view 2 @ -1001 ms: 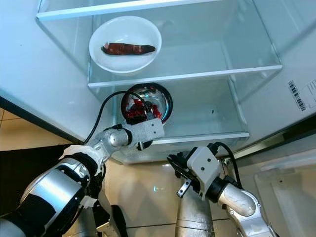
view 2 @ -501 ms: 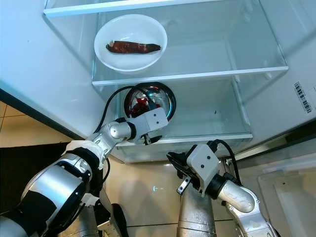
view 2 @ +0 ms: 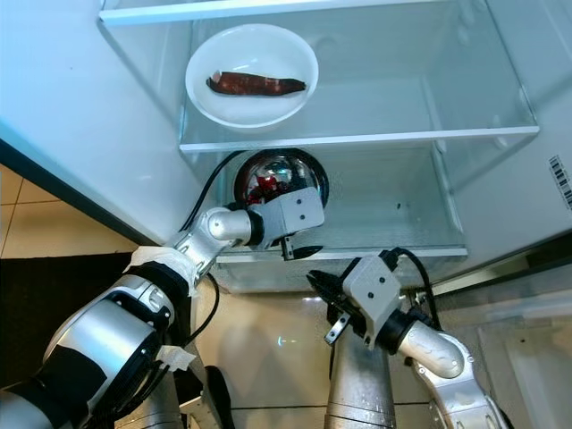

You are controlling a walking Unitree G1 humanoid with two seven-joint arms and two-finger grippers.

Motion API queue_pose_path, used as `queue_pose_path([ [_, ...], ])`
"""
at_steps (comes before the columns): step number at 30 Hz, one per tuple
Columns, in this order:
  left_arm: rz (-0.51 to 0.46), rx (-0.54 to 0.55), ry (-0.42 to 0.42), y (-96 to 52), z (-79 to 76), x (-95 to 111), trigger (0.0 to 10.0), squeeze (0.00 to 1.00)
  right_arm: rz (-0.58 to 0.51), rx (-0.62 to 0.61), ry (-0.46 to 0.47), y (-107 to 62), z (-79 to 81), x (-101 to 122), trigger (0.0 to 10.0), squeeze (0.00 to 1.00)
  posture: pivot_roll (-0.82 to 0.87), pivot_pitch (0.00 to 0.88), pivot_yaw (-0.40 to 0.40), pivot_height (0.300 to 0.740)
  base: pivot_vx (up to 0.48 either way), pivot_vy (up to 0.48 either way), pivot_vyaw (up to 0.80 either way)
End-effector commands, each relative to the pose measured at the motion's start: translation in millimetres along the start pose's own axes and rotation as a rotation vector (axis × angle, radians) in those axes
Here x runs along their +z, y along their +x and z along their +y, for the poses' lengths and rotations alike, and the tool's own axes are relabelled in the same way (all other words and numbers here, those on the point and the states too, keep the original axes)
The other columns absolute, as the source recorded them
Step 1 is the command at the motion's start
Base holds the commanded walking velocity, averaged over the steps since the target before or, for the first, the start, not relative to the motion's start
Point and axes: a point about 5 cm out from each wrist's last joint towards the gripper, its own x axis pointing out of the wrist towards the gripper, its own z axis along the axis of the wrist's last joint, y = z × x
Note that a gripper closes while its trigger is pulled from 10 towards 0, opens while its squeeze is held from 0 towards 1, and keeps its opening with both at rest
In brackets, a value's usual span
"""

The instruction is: Restocking fridge

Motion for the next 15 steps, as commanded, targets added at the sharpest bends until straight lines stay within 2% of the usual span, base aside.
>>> queue_pose_path([
  [1,0.007,-0.023,0.022,-7.0,-4.3,-8,10.0,0.00,0.036,0.004,0.021,-7.6,1.2,-10,10.0,0.00,-0.22,0.448,0.114,0.406,0.000,0.000,0.00],
  [5,0.020,-0.018,0.034,-13.5,-9.5,-15,10.0,0.00,0.065,-0.026,0.009,-16.8,-8.9,-14,10.0,0.00,-0.21,0.441,0.114,0.406,0.000,0.000,0.00],
  [10,0.018,0.022,-0.079,-19.1,-29.3,-29,10.0,0.00,0.095,-0.056,-0.001,-26.8,-19.0,-20,10.0,0.00,-0.18,0.441,0.118,0.406,0.000,0.000,0.00],
  [11,0.018,0.022,-0.079,-19.1,-29.3,-29,10.0,0.00,0.095,-0.056,-0.001,-26.8,-19.0,-20,10.0,0.00,-0.18,0.441,0.118,0.406,0.000,0.000,0.00],
  [14,0.027,0.047,-0.152,-22.6,-47.1,-38,10.0,0.00,0.103,-0.076,-0.006,-30.3,-24.7,-22,10.0,0.00,-0.17,0.438,0.121,0.406,0.000,0.000,0.00],
  [15,0.024,0.078,-0.193,-23.5,-59.7,-40,10.0,0.00,0.106,-0.085,-0.009,-32.4,-28.1,-22,10.0,0.00,-0.16,0.436,0.122,0.406,0.000,0.000,0.00],
])
